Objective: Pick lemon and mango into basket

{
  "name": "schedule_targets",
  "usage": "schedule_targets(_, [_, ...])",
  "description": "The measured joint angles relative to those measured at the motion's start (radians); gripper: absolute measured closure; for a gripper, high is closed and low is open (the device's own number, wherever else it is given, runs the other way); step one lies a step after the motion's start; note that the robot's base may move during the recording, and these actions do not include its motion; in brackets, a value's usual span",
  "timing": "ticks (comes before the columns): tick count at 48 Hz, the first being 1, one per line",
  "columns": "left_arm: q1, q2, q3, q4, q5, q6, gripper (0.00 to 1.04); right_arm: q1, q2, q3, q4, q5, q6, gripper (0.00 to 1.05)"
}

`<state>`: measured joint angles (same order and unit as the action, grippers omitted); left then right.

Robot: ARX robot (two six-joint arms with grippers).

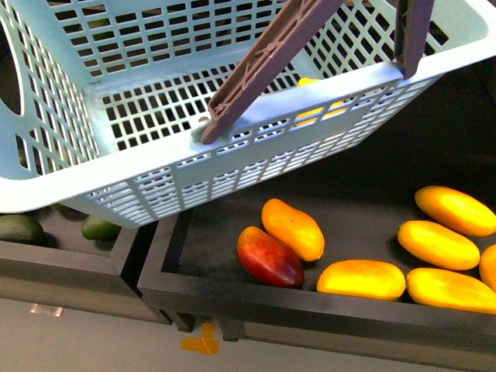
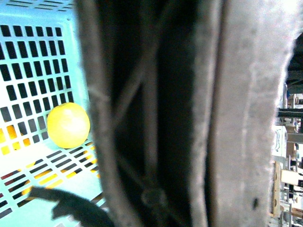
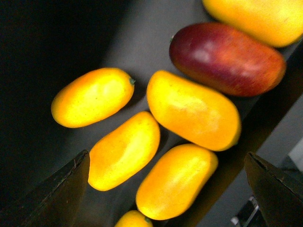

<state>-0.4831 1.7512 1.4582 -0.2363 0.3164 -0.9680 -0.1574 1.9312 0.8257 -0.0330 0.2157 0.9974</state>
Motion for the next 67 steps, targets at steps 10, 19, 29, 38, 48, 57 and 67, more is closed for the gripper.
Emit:
schedule_targets(10, [0.001,0.0,0.0,0.0,0.002,0.002,0.91,0.058,0.178,0.184,-0.065,-0.007,0.171,0.09])
schedule_targets(19, [0.001,0.0,0.0,0.0,0.006,0.002,0.91,0.072,0.268,0.298,-0.103,-0.007,0.256,0.09])
schedule_targets(29, [0.001,0.0,0.0,0.0,0.005,0.002,0.91,0.075,0.37,0.378,-0.134,0.007,0.337,0.09])
schedule_targets(38, [0.001,0.0,0.0,0.0,0.002,0.002,0.91,0.082,0.428,0.421,-0.137,0.026,0.401,0.09])
schedule_targets(48, [0.001,0.0,0.0,0.0,0.006,0.002,0.91,0.094,0.473,0.48,-0.137,0.057,0.489,0.09])
schedule_targets(57, [0.001,0.0,0.0,0.0,0.005,0.002,0.91,0.1,0.53,0.556,-0.151,0.069,0.552,0.09])
schedule_targets(67, [0.001,0.0,0.0,0.0,0.005,0.002,0.91,0.098,0.582,0.615,-0.175,0.084,0.562,0.09])
